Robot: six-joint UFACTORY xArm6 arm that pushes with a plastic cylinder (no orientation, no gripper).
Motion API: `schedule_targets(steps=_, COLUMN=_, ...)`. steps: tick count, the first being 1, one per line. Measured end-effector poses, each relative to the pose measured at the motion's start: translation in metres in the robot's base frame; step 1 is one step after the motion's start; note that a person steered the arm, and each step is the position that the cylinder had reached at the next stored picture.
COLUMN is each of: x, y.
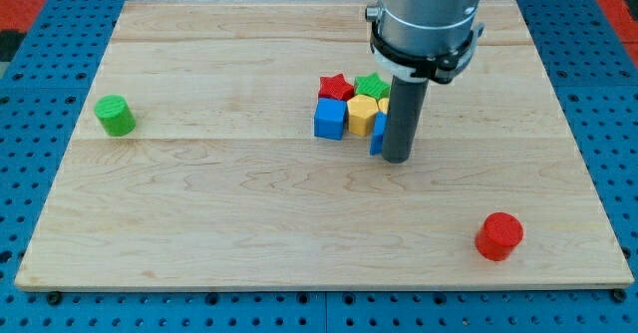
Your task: Push red circle towards group of blocks
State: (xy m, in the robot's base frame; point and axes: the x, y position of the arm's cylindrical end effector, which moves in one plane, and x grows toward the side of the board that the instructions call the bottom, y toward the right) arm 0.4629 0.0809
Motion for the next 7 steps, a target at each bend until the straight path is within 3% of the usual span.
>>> schedule_targets(steps=2, x=0.004, y=0.059)
schedule_targets(steps=3, x=0.031, y=0.147)
schedule_targets(steps=4, x=0.090, y=0.155)
schedule_targets(steps=5, x=0.152, y=0.127)
schedule_targets(steps=6, x=0.128, y=0.069)
schedule_targets(steps=7, x=0.096, y=0.064)
